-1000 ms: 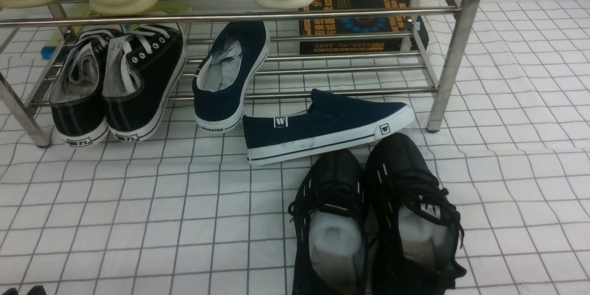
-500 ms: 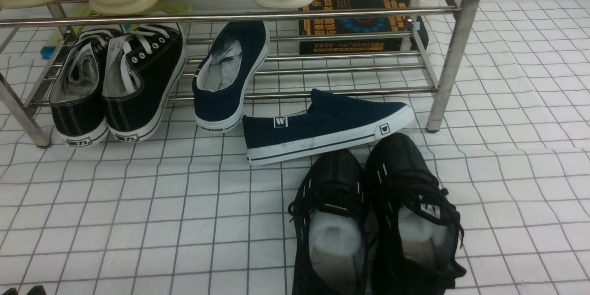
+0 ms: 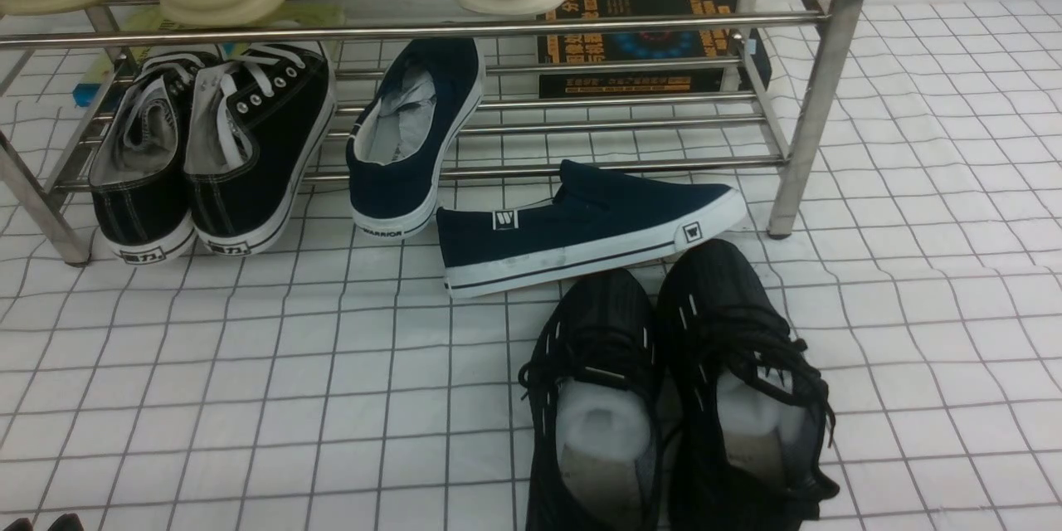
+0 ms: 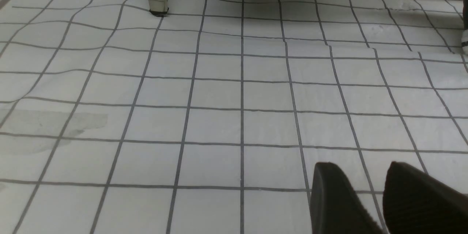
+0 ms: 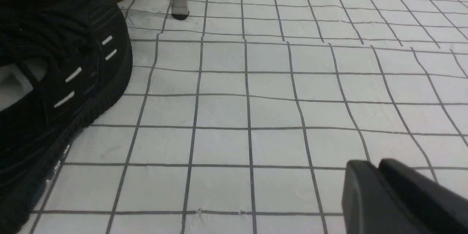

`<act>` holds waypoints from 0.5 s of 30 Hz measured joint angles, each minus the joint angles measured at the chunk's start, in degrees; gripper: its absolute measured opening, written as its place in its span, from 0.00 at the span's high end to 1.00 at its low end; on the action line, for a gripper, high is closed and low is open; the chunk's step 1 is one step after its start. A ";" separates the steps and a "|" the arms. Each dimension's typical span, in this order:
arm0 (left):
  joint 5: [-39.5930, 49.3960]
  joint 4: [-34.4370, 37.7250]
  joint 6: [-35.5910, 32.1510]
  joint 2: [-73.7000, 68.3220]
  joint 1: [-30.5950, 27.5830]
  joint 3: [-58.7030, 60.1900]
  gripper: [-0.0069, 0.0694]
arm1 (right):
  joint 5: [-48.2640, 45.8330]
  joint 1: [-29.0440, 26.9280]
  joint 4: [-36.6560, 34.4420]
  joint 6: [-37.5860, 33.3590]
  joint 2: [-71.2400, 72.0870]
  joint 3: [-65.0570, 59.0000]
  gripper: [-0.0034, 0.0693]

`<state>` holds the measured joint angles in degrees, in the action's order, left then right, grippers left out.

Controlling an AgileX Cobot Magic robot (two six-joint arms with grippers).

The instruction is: Take the shoes off the shelf with your hand from the white checkered tablecloth.

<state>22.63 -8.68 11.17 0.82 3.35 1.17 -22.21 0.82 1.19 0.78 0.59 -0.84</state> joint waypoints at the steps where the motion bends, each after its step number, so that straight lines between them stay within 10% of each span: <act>1: 0.00 0.00 0.00 0.00 0.00 0.00 0.59 | 0.00 0.00 0.00 0.00 0.00 0.00 0.85; 15: 0.00 0.00 0.00 0.00 0.00 0.00 0.59 | 0.00 0.00 0.00 0.00 0.00 0.00 0.83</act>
<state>22.63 -8.68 11.17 0.82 3.35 1.17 -22.21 0.82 1.19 0.78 0.59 -0.84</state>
